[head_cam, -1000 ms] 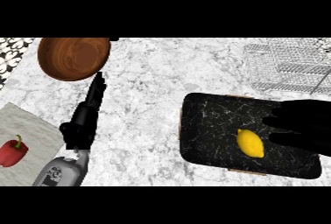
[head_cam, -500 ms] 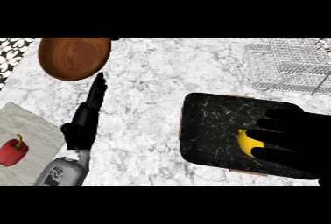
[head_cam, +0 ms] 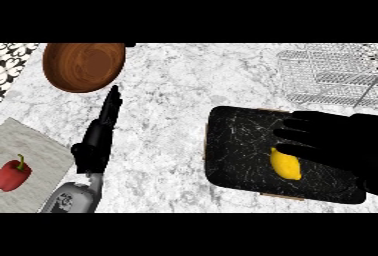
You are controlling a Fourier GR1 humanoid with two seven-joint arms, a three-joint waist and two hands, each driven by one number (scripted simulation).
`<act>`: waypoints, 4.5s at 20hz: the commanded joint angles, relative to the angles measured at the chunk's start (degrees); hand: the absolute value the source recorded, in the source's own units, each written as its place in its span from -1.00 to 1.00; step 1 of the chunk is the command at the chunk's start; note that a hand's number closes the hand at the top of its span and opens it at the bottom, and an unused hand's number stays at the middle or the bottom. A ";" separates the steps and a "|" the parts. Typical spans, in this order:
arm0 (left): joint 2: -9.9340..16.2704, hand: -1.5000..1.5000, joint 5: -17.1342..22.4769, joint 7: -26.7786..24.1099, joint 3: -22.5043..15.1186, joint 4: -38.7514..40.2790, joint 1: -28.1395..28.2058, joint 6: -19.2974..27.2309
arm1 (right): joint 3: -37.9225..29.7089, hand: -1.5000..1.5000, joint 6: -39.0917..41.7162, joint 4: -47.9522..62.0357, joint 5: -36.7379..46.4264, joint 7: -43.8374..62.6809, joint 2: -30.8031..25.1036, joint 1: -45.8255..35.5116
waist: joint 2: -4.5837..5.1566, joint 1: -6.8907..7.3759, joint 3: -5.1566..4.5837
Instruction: Pick the lemon from the tray and place it in the tiered basket
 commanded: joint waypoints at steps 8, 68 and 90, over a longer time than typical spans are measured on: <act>-0.52 0.00 -1.12 4.92 2.27 -0.32 -3.85 -0.79 | 7.90 -1.00 -12.28 23.61 10.78 -21.92 -0.47 -2.45 | -0.33 -0.69 -0.19; -8.14 0.00 -9.78 1.48 7.83 -0.58 0.90 -6.43 | 10.95 1.00 -35.17 43.54 31.24 -26.79 25.90 1.23 | -0.52 -1.38 -0.21; -6.80 0.00 -8.96 3.30 9.08 -2.18 1.87 -7.39 | -12.57 1.00 -11.49 22.17 40.18 57.21 37.35 -7.89 | -1.07 -2.37 -0.29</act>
